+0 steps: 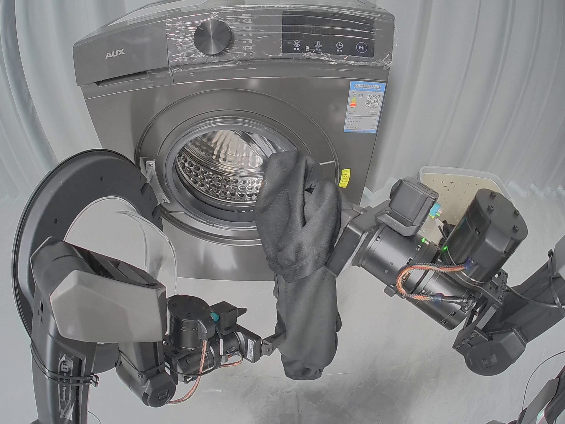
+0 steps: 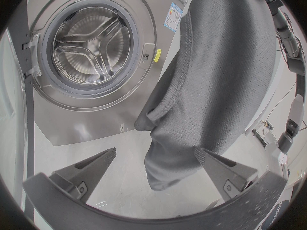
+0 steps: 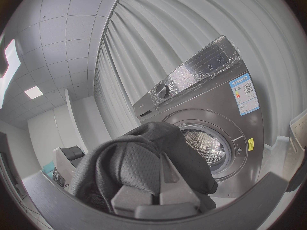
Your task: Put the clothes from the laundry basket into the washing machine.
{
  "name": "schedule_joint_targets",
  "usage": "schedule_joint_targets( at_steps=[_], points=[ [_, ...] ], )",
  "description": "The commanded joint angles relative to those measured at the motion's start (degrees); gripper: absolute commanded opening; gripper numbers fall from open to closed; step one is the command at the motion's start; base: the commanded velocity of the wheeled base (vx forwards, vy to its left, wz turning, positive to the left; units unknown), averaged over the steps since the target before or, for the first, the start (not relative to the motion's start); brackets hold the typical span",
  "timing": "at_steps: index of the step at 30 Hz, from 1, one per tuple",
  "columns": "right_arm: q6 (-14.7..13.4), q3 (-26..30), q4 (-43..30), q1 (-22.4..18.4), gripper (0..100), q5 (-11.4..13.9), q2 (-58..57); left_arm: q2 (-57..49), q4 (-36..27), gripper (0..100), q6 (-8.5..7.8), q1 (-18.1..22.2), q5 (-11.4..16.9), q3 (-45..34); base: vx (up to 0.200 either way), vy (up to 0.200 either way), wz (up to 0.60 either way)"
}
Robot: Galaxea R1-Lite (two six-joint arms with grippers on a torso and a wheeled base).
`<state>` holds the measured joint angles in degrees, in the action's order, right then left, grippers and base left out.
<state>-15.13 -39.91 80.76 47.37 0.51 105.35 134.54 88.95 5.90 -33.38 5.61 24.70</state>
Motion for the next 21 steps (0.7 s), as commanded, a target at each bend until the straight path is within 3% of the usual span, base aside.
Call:
schedule_joint_targets(
  at_steps=[1,10,16,21],
  points=[
    [0.0,0.0,0.1,0.0,0,0.0,0.1,1.2,0.1,100,-0.01,-0.4,0.0,0.2,0.0,0.0,0.0],
    [0.0,0.2,0.4,0.1,0,0.0,0.2,4.0,0.1,100,0.08,0.9,-0.1,2.6,0.0,0.0,0.0],
    [0.0,0.7,0.4,0.0,0,0.1,0.0,4.2,0.1,100,-0.1,5.6,0.3,3.4,0.0,0.0,0.0],
    [0.0,0.6,0.3,0.1,0,0.1,0.1,4.5,0.1,100,-0.1,7.9,2.8,4.9,0.0,0.0,0.0]
  ],
)
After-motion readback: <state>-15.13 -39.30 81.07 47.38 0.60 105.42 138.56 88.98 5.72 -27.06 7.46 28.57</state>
